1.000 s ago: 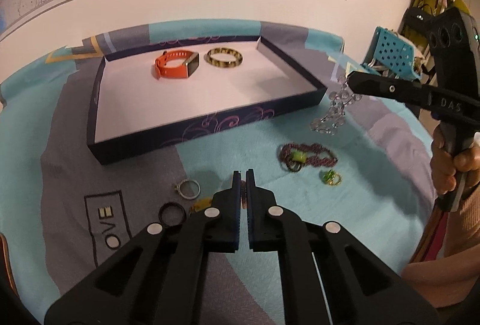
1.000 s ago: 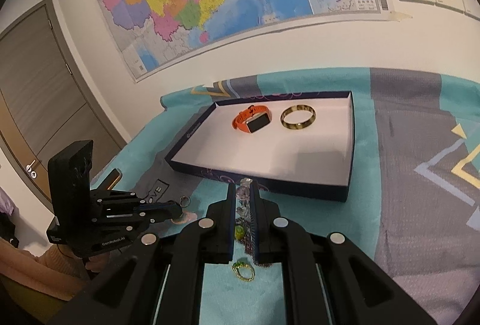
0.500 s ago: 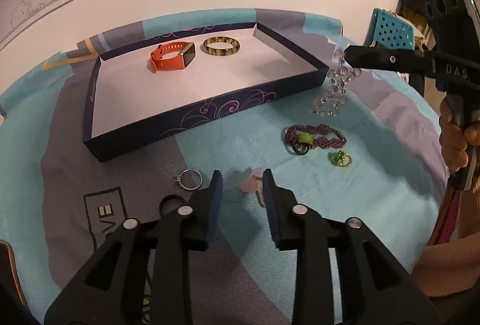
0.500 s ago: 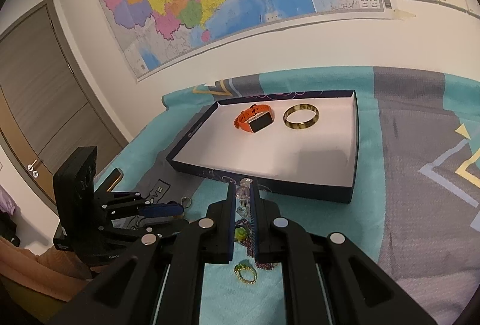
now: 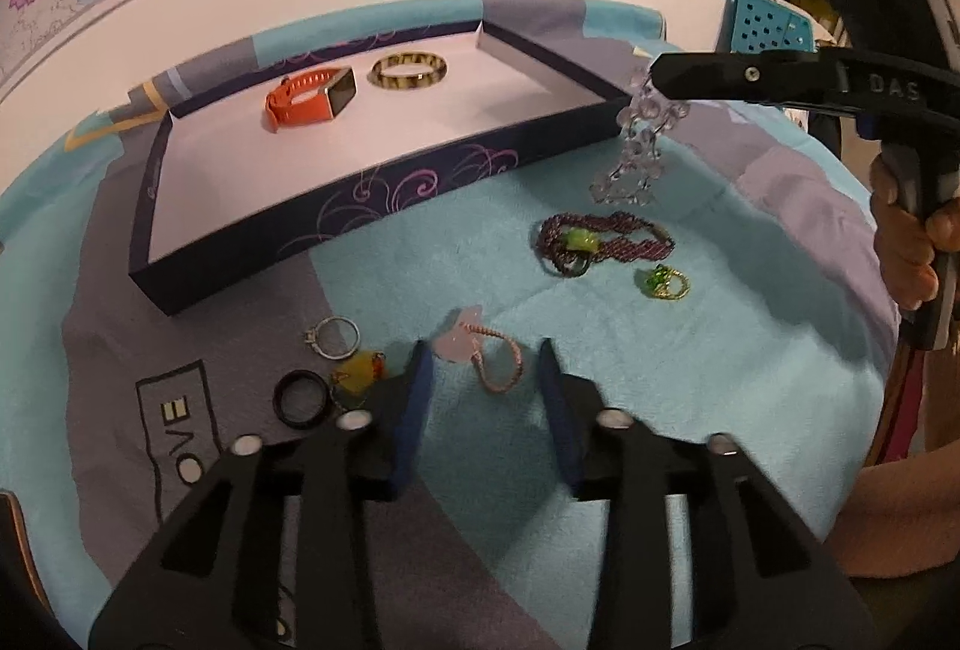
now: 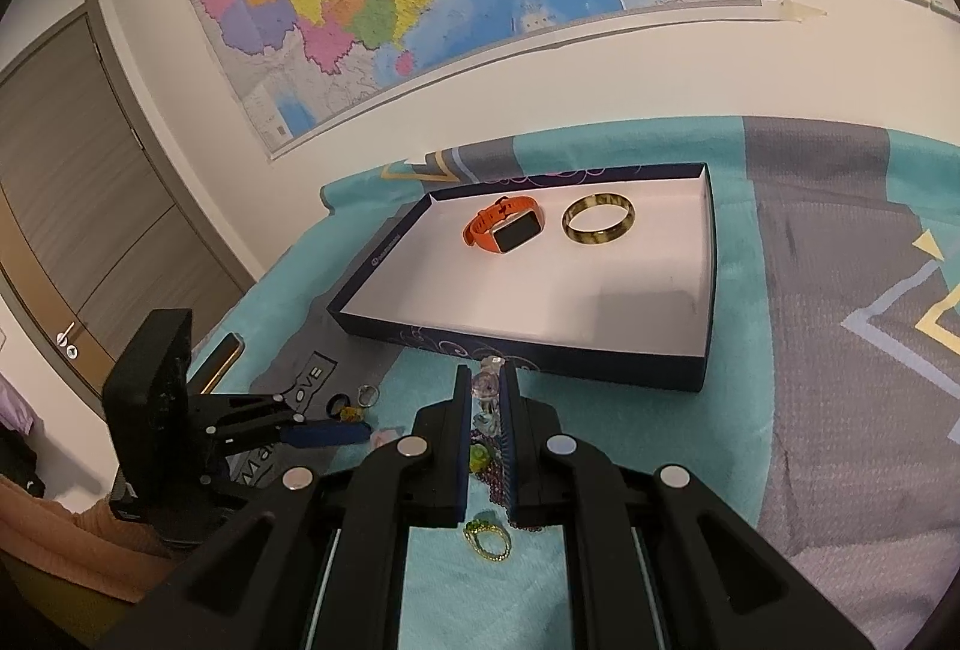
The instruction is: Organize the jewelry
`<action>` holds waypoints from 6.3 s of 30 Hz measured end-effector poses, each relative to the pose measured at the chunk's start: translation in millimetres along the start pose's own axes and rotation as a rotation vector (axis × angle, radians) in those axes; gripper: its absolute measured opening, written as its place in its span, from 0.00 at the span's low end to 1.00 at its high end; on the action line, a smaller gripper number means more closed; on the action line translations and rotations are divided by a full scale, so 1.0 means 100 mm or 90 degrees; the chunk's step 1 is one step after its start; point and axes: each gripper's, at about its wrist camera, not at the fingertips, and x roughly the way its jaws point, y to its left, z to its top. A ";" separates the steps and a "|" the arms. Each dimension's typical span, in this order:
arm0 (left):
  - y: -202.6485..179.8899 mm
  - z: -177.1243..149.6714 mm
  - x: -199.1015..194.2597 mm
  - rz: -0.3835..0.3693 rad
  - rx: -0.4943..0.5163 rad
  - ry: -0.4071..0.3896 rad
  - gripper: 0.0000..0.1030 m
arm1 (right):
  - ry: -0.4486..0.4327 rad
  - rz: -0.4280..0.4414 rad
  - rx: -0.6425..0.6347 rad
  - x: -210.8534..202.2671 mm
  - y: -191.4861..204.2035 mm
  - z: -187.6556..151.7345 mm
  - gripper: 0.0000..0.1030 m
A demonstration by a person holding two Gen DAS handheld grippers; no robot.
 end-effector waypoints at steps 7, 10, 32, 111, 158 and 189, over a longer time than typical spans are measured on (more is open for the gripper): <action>0.07 0.03 0.02 -0.012 -0.018 0.003 0.04 | -0.004 0.000 -0.004 -0.02 0.01 0.02 0.07; 0.10 0.04 0.02 -0.016 -0.029 0.002 0.04 | -0.006 0.000 -0.008 -0.02 0.02 0.03 0.07; 0.34 0.51 -0.25 0.001 -0.038 -0.077 0.04 | -0.044 -0.005 -0.044 0.03 0.07 0.50 0.07; 0.91 1.05 0.26 0.070 -0.079 -0.065 0.29 | 0.033 -0.047 -0.018 1.07 -0.20 0.83 0.20; 0.64 -0.15 -0.36 0.071 -0.134 -0.057 0.54 | 0.126 -0.130 -0.129 0.48 0.14 -0.45 0.12; 0.60 -0.21 -0.39 0.057 -0.137 -0.060 0.54 | 0.007 -0.040 -0.078 0.11 0.35 0.05 0.00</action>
